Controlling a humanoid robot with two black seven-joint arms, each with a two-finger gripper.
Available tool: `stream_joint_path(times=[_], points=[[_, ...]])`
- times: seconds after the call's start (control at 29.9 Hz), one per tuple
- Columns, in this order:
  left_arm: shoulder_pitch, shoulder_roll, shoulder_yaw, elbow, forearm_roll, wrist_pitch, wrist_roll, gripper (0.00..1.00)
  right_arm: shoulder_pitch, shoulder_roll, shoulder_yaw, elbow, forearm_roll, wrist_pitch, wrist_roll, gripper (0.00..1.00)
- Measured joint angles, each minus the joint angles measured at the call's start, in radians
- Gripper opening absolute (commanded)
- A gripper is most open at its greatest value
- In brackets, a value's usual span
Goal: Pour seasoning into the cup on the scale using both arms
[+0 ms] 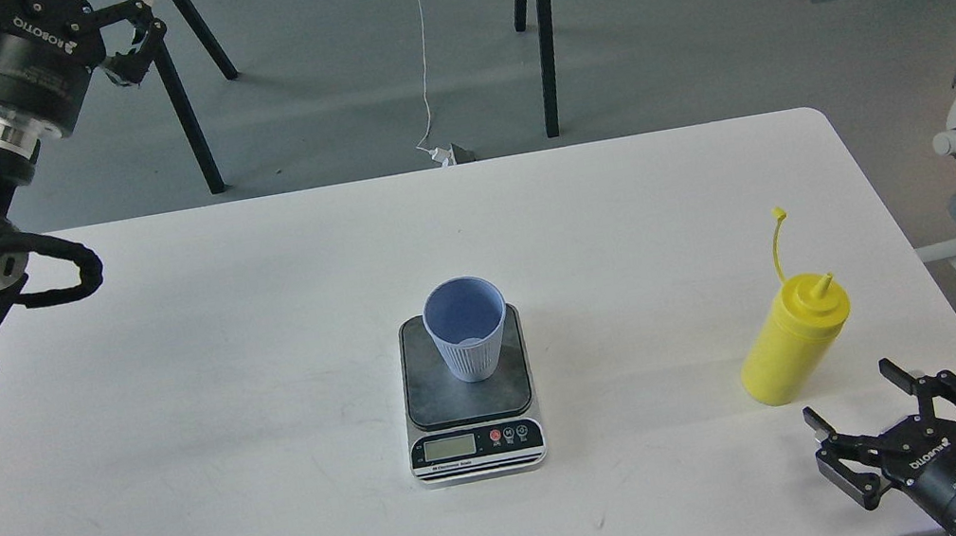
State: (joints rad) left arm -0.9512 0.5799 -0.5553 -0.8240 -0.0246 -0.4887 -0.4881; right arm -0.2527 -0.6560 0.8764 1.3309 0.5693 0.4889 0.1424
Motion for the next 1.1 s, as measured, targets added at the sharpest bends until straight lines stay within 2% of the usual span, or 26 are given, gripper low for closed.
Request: stream_joint_path(times=[0.23,0.4,0.6,0.77,0.9,1.1], points=[[0.003,0.013,0.000,0.009,-0.002,0.000,0.006,1.00,0.033,-0.119,0.112,-0.043,-0.008,0.000,0.000,0.99],[0.014,0.014,-0.004,0.016,-0.016,0.000,0.009,1.00,0.258,-0.112,0.177,-0.249,-0.091,0.000,0.006,0.99],[0.022,0.009,-0.005,0.026,-0.086,0.000,0.012,1.00,0.628,-0.013,0.122,-0.597,-0.210,0.000,0.016,0.99],[0.060,0.008,-0.006,0.043,-0.181,0.000,0.012,1.00,0.915,0.097,-0.019,-0.804,-0.253,0.000,0.016,0.99],[0.094,0.008,-0.006,0.046,-0.235,0.000,0.017,1.00,1.057,0.181,-0.079,-0.904,-0.255,0.000,0.016,0.99],[0.121,0.010,-0.014,0.046,-0.246,0.000,0.100,1.00,1.123,0.250,-0.087,-0.923,-0.252,0.000,0.004,0.99]])
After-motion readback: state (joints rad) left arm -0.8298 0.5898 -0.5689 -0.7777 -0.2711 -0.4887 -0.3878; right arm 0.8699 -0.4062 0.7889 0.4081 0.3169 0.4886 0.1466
